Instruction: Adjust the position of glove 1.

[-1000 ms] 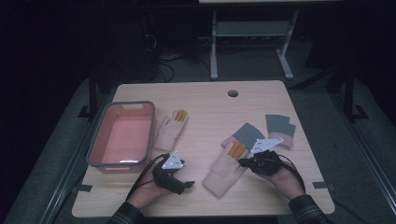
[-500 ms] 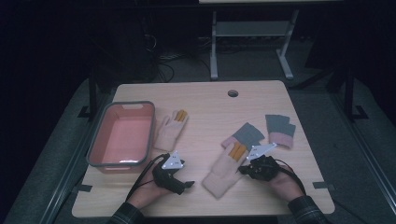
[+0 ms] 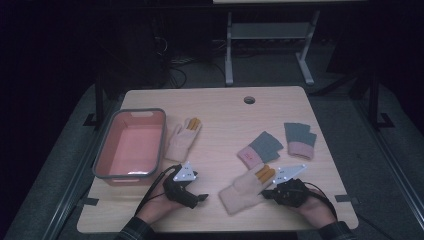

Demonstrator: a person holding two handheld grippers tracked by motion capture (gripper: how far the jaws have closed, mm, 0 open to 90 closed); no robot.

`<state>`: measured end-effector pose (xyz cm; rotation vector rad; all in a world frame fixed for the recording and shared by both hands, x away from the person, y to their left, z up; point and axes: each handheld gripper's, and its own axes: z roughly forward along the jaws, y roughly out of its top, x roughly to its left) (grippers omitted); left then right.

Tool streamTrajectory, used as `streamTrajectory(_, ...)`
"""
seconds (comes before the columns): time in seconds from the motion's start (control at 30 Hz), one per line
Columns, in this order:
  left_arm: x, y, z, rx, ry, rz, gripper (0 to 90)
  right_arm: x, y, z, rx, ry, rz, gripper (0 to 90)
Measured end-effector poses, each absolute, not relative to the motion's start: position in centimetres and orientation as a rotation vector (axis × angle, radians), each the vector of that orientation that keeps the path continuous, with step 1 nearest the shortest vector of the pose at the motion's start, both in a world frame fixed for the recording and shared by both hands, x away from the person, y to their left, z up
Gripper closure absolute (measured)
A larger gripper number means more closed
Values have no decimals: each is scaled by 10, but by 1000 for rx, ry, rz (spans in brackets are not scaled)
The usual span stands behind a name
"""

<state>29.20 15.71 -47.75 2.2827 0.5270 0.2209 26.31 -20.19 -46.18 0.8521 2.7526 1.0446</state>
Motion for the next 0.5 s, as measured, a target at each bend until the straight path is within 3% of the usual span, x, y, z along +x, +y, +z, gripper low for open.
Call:
streamTrajectory(0.17,292,157,-477,2282,529,222,128,264,-205,-460,867,2741,1051,858)
streamTrajectory(0.5,292,158,-477,2287,525,213,127,277,-242,-456,1077,2472,1082,440)
